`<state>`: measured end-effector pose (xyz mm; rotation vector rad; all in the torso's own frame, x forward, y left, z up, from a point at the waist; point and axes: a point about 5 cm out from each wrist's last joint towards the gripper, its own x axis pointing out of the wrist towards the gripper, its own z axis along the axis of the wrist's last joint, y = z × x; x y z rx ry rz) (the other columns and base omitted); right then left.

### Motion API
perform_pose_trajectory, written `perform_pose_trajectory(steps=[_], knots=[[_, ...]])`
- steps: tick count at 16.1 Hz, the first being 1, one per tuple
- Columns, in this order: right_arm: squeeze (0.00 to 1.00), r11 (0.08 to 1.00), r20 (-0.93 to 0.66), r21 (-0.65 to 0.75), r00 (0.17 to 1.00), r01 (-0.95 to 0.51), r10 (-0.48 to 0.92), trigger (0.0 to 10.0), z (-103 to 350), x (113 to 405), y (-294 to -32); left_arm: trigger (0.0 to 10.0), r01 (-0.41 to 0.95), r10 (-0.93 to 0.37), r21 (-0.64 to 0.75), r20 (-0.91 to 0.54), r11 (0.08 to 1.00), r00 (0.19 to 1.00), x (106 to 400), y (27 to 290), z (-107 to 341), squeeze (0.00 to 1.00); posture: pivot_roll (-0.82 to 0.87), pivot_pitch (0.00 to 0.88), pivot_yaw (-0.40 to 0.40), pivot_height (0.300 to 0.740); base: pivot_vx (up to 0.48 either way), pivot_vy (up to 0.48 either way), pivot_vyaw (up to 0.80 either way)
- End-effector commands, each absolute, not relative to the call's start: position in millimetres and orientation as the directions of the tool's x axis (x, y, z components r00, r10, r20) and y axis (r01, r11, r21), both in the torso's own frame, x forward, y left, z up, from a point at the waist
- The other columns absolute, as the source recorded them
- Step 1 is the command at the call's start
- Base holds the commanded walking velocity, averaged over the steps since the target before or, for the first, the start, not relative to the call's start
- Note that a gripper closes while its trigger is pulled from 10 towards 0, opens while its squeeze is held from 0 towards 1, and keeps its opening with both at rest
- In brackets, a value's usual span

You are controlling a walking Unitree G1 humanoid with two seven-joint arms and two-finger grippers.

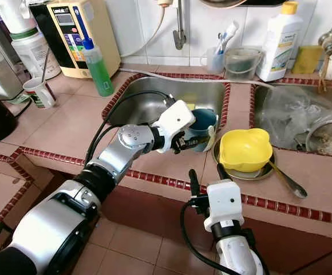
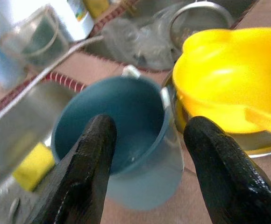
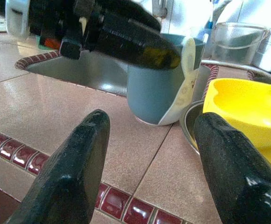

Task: Kitchen organization

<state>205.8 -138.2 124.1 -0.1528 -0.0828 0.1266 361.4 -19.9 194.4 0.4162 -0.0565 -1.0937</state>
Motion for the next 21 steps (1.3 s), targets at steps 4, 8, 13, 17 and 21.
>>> perform_pose_trajectory(steps=[4, 8, 13, 17, 21], knots=[[0.0, 0.982, 0.087, -0.152, 0.988, -0.116, 0.13, 10.0, 128.2, 205.5, -135.2, 10.0, 0.837, -0.884, 0.396, -0.114, 0.378, 0.453, 365.7, -17.3, 211.1, 0.0, -0.24, 0.041, 0.157, 0.74, 0.0, 0.0, 0.0], [0.0, 0.981, 0.089, -0.151, 0.987, -0.117, 0.132, 10.0, 129.0, 206.2, -135.8, 10.0, 0.838, -0.886, 0.389, -0.103, 0.382, 0.451, 368.6, -15.4, 217.2, 0.0, -0.24, 0.039, 0.154, 0.74, 0.0, 0.0, 0.0], [0.0, 0.982, 0.085, -0.15, 0.988, -0.118, 0.132, 10.0, 128.4, 205.6, -134.9, 10.0, 0.837, -0.865, 0.42, -0.195, 0.352, 0.462, 367.6, -21.4, 208.2, 0.0, -0.25, 0.039, 0.162, 0.74, 0.0, 0.0, 0.0], [0.0, 0.984, 0.089, -0.147, 0.99, -0.098, 0.112, 10.0, 128.6, 204.4, -135.9, 10.0, 0.824, -0.844, 0.457, -0.241, 0.336, 0.478, 367.2, -24.8, 201.5, 0.0, -0.27, 0.04, 0.179, 0.74, 0.0, 0.0, 0.0], [0.0, 0.987, 0.092, -0.142, 0.992, -0.07, 0.084, 10.0, 128.4, 202.4, -137.1, 10.0, 0.816, -0.852, 0.49, -0.241, 0.308, 0.466, 364.7, -30.2, 202.1, 0.0, -0.28, 0.045, 0.198, 0.74, 0.0, 0.0, 0.0]])
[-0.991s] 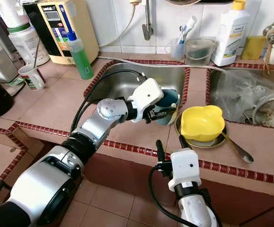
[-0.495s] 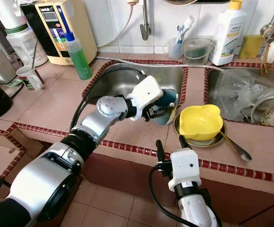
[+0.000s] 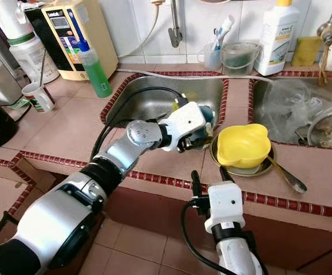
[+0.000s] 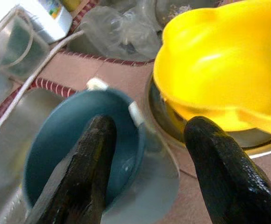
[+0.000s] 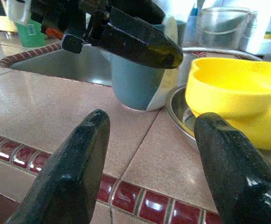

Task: Kitchen organization

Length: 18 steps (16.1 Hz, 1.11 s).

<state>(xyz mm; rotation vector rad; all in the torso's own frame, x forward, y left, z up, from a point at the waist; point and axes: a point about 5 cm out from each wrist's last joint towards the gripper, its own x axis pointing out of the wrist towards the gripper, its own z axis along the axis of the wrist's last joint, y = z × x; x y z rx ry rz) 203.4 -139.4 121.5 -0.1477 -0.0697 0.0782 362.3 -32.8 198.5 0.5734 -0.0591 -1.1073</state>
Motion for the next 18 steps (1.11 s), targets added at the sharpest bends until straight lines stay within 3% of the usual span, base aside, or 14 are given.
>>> perform_pose_trajectory(steps=[1, 4, 5, 6, 18], knots=[[0.0, 0.988, 0.094, -0.142, 0.992, -0.065, 0.079, 10.0, 128.6, 202.1, -137.4, 10.0, 0.82, -0.854, 0.486, -0.242, 0.303, 0.46, 364.7, -29.7, 201.7, 0.0, -0.29, 0.045, 0.2, 0.74, 0.0, 0.0, 0.0], [0.0, 0.989, 0.097, -0.14, 0.993, -0.055, 0.069, 10.0, 128.9, 202.1, -137.5, 10.0, 0.835, -0.849, 0.463, -0.274, 0.296, 0.452, 368.2, -21.7, 198.9, 0.0, -0.29, 0.044, 0.205, 0.74, 0.0, 0.0, 0.0], [0.0, 0.989, 0.098, -0.14, 0.993, -0.052, 0.066, 10.0, 128.9, 202.2, -137.3, 4.2, 0.849, -0.85, 0.436, -0.285, 0.297, 0.444, 369.5, -18.9, 199.0, 0.0, -0.29, 0.044, 0.205, 0.74, 0.0, 0.0, 0.0], [0.0, 0.989, 0.1, -0.138, 0.993, -0.05, 0.065, 10.0, 128.9, 202.6, -137.1, 0.0, 0.851, -0.848, 0.446, -0.303, 0.277, 0.434, 370.8, -15.3, 199.8, 0.0, -0.29, 0.042, 0.205, 0.74, 0.0, 0.0, 0.0], [0.0, 0.991, 0.107, -0.128, 0.992, -0.049, 0.063, 10.0, 128.9, 205.7, -134.5, 0.0, 0.856, -0.819, 0.451, -0.372, 0.253, 0.438, 375.5, -4.8, 198.2, 0.0, -0.27, 0.036, 0.21, 0.74, 0.0, 0.0, 0.0]])
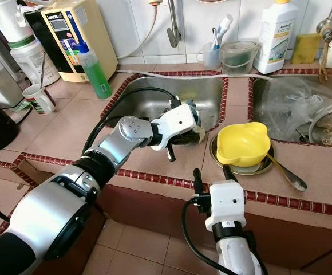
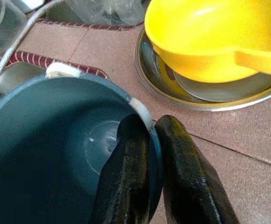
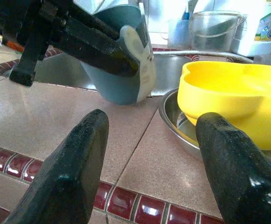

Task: Kitchen organization

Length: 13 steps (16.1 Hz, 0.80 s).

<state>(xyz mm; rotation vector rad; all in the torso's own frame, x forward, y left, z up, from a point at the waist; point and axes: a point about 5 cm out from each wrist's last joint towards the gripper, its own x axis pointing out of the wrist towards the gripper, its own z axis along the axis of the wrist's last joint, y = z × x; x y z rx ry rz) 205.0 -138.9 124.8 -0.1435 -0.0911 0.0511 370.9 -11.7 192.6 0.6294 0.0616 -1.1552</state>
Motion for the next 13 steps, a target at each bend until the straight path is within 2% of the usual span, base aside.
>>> perform_pose_trajectory(steps=[1, 4, 6, 8, 13], knots=[[0.0, 0.991, 0.107, -0.127, 0.992, -0.05, 0.063, 10.0, 128.8, 206.2, -134.3, 0.0, 0.856, -0.817, 0.447, -0.372, 0.258, 0.44, 375.7, -4.4, 197.9, 0.0, -0.27, 0.035, 0.21, 0.74, 0.0, 0.0, 0.0], [0.0, 0.991, 0.108, -0.126, 0.992, -0.052, 0.066, 10.0, 127.9, 206.7, -133.5, 0.0, 0.856, -0.818, 0.459, -0.382, 0.236, 0.43, 375.0, -2.2, 195.5, 0.0, -0.27, 0.031, 0.21, 0.74, 0.0, 0.0, 0.0], [0.0, 0.991, 0.126, -0.127, 0.99, -0.048, 0.064, 10.0, 131.8, 210.9, -134.5, 0.0, 0.855, -0.817, 0.447, -0.367, 0.265, 0.445, 376.4, 0.9, 195.4, 0.0, -0.27, 0.022, 0.205, 0.74, 0.0, 0.0, 0.0], [0.0, 0.99, 0.126, -0.128, 0.99, -0.05, 0.067, 10.0, 131.4, 211.4, -134.7, 0.0, 0.852, -0.811, 0.432, -0.357, 0.297, 0.464, 378.2, 6.4, 193.3, 0.0, -0.27, 0.009, 0.196, 0.74, 0.0, 0.0, 0.0], [0.0, 0.988, 0.148, -0.134, 0.984, -0.081, 0.101, 10.0, 136.6, 221.9, -133.3, 0.0, 0.819, -0.775, 0.365, -0.304, 0.443, 0.554, 388.1, 32.9, 193.4, 0.0, -0.24, 0.001, 0.154, 0.74, 0.0, 0.0, 0.0]])
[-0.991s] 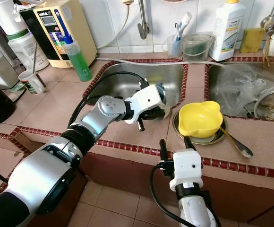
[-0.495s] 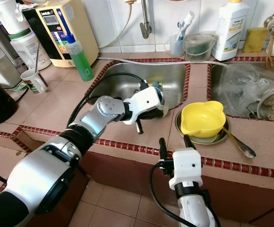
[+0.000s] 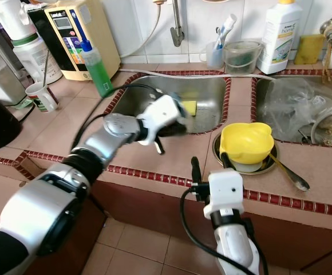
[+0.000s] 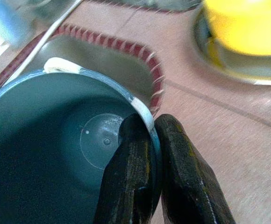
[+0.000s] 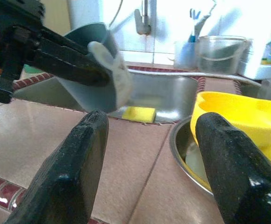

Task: Kitchen organization

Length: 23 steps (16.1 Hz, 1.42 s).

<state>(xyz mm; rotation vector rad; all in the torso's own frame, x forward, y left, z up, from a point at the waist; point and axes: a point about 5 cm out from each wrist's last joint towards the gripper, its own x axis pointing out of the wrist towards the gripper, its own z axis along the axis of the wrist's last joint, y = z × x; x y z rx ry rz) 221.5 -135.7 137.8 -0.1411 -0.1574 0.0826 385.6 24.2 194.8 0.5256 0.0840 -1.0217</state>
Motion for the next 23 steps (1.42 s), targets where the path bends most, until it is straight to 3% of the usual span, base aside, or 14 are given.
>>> perform_pose_trajectory(steps=[1, 2, 3, 7, 9, 12, 18, 23], knots=[[0.0, 0.986, 0.154, -0.134, 0.981, -0.094, 0.115, 10.0, 138.5, 224.8, -132.6, 0.0, 0.813, -0.769, 0.365, -0.301, 0.453, 0.564, 389.1, 40.4, 191.9, 0.0, -0.23, 0.0, 0.142, 0.74, 0.0, 0.0, 0.0], [0.0, 0.985, 0.157, -0.137, 0.98, -0.103, 0.124, 10.0, 139.6, 226.8, -132.8, 2.1, 0.806, -0.755, 0.369, -0.313, 0.462, 0.576, 390.1, 47.1, 189.1, 0.0, -0.22, 0.0, 0.132, 0.74, 0.0, 0.0, 0.0], [0.0, 0.985, 0.158, -0.139, 0.979, -0.106, 0.128, 10.0, 140.2, 228.1, -133.0, 9.7, 0.808, -0.755, 0.374, -0.319, 0.456, 0.573, 389.8, 50.4, 187.2, 0.0, -0.22, 0.0, 0.126, 0.74, 0.0, 0.0, 0.0], [0.0, 0.981, 0.165, -0.147, 0.975, -0.125, 0.149, 10.0, 142.8, 235.3, -135.1, 10.0, 0.806, -0.746, 0.394, -0.338, 0.441, 0.573, 388.9, 62.8, 181.1, 0.0, -0.2, 0.0, 0.106, 0.74, 0.0, 0.0, 0.0], [0.0, 0.98, 0.182, -0.152, 0.971, -0.126, 0.153, 10.0, 147.4, 242.2, -137.1, 10.0, 0.771, -0.718, 0.396, -0.309, 0.499, 0.624, 393.4, 73.0, 185.9, 0.0, -0.2, 0.0, 0.095, 0.74, 0.0, 0.0, 0.0], [0.0, 0.982, 0.216, -0.151, 0.966, -0.113, 0.145, 10.0, 156.3, 252.7, -140.1, 10.0, 0.693, -0.702, 0.408, -0.158, 0.594, 0.695, 398.0, 83.9, 202.8, 0.0, -0.19, 0.0, 0.095, 0.74, 0.0, 0.0, 0.0], [0.0, 0.997, 0.274, -0.061, 0.96, -0.039, 0.054, 10.0, 182.5, 282.6, -153.4, 10.0, 0.451, -0.495, 0.332, 0.058, 0.828, 0.867, 400.1, 103.5, 199.1, 0.0, -0.19, 0.012, 0.098, 0.74, 0.0, 0.0, 0.0], [0.0, 0.998, 0.334, -0.068, 0.942, 0.01, 0.013, 10.0, 205.0, 297.8, -161.0, 10.0, 0.503, -0.529, 0.188, 0.125, 0.844, 0.84, 394.3, 91.4, 196.0, 0.0, -0.19, 0.06, 0.089, 0.74, 0.0, 0.0, 0.0]])
